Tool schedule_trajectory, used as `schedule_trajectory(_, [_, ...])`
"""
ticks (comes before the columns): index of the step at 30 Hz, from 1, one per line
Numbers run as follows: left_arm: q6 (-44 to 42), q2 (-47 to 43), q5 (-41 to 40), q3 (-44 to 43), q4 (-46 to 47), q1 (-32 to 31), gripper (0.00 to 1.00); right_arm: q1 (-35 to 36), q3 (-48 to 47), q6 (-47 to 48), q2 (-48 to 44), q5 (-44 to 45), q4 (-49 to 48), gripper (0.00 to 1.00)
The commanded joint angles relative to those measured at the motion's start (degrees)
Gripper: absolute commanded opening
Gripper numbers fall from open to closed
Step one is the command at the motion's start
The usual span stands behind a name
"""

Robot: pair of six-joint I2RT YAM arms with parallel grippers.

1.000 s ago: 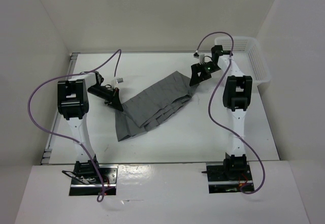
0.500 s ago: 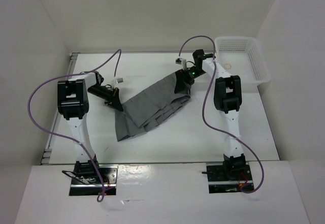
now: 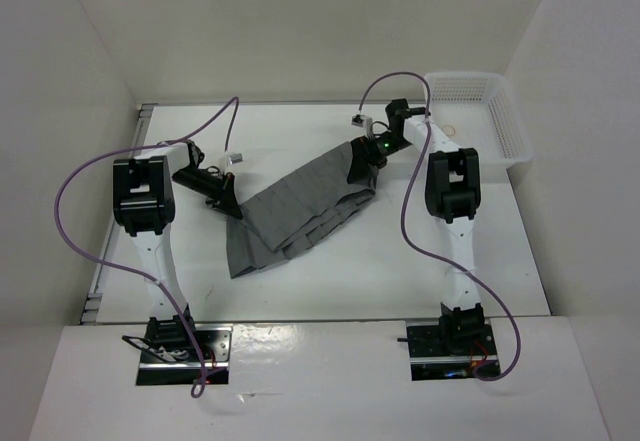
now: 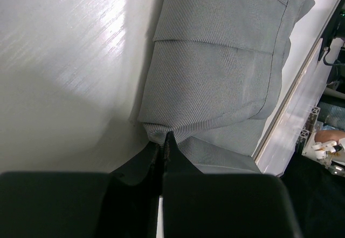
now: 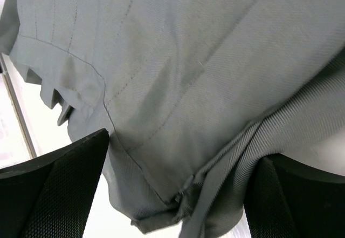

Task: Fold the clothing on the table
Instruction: Fold the skirt

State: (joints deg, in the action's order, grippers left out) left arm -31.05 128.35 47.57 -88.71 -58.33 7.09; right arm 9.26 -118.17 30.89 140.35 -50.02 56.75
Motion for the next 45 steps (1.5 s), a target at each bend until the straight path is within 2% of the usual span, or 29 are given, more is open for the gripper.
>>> schedule_trajectory(1, [-1.74, -0.48, -5.03, 0.38, 3.75, 0.38, 0.0, -2.22, 2.77, 0.04, -0.26, 4.58, 0.99, 0.97])
schedule_trajectory(9, [-1.21, 0.05, -5.03, -1.29, 3.22, 0.38, 0.0, -6.35, 2.77, 0.04, -0.26, 3.17, 0.99, 0.94])
schedule_trajectory(16, [-0.68, 0.05, -5.03, -2.35, 3.22, -0.15, 0.0, -6.36, 0.22, 0.57, 1.41, 1.24, 3.63, 0.86])
schedule_trajectory(24, [-0.68, 0.58, -5.03, -2.35, 3.22, -0.15, 0.0, -5.21, -0.31, 0.57, 2.55, 1.24, 4.16, 0.86])
schedule_trajectory(32, [-0.68, 0.58, -5.03, -2.35, 2.69, -0.15, 0.0, -3.63, -0.31, 0.57, 3.08, 1.24, 4.16, 0.82])
schedule_trajectory(34, [-0.68, 0.58, -5.03, -2.35, 2.69, -0.15, 0.0, -3.63, -0.83, 0.57, 3.08, 1.24, 4.16, 0.77])
schedule_trajectory(38, [-0.68, 0.58, -5.03, -2.35, 2.69, -0.15, 0.0, -3.63, -1.36, 0.04, 3.61, 1.86, 4.16, 0.58])
schedule_trajectory(39, [-0.68, 0.58, -5.03, -2.35, 2.69, -0.15, 0.0, -3.63, -1.36, 0.04, 4.13, 1.86, 4.16, 0.47])
schedule_trajectory(41, [-0.68, 0.58, -5.03, -2.35, 2.69, -0.15, 0.0, -3.63, -1.36, 0.04, 4.14, 1.86, 4.16, 0.33])
schedule_trajectory(42, [-0.68, 0.58, -5.03, -2.35, 2.69, -0.15, 0.0, -3.63, -1.36, 0.04, 4.14, 1.86, 4.16, 0.18])
schedule_trajectory(45, [-0.68, 0.58, -5.03, -2.35, 2.69, -0.15, 0.0, -3.63, -1.36, -0.57, 4.14, 2.38, 4.16, 0.0])
